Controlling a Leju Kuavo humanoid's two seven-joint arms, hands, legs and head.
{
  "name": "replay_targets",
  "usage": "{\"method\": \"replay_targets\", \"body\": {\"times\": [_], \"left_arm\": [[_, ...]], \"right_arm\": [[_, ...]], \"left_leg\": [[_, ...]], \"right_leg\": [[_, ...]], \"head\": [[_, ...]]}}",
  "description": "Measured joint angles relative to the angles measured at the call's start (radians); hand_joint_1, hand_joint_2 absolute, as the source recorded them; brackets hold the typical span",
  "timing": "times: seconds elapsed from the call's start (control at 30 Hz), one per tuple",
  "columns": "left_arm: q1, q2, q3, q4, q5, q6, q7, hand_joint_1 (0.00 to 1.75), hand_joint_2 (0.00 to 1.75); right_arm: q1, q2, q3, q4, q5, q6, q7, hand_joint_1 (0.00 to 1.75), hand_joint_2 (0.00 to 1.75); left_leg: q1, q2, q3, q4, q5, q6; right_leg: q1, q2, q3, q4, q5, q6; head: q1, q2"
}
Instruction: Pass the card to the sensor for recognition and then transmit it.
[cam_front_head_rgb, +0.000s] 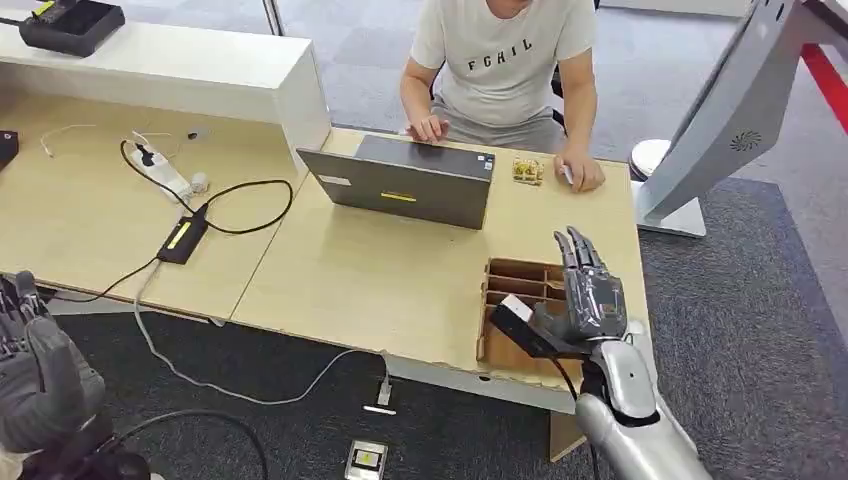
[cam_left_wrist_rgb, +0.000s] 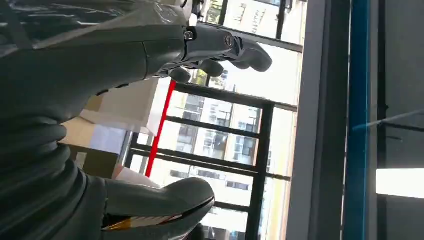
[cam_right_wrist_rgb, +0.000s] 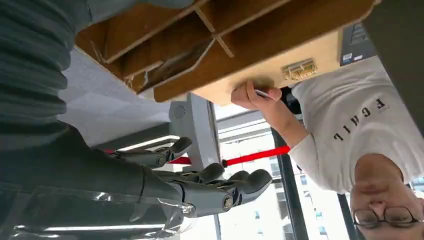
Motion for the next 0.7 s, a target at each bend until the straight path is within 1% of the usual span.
{"method": "replay_targets", "body": {"times": [0.27, 0.7], "left_arm": [[-0.005, 0.002, 0.004, 0.013, 0.022, -0.013, 0.000, 0.00, 1.75], [-0.031, 0.023, 0.000, 0.053, 0.048, -0.017, 0.000, 0.00, 1.75]], "right_arm": [[0.046, -0.025, -0.005, -0.037, -0.003, 0.013, 0.027, 0.00, 1.75], [0.092, -0.079, -0.049, -0.124, 0.040, 0.006, 0.081, 0.00, 1.75]], "left_leg": [[0.000, 0.000, 0.000, 0.000, 0.000, 0.000], [0.000, 0.000, 0.000, 0.000, 0.000, 0.000]], "right_leg": [[0.000, 0.000, 0.000, 0.000, 0.000, 0.000], [0.000, 0.000, 0.000, 0.000, 0.000, 0.000]], "head": [[0.000, 0.000], [0.000, 0.000]]}}
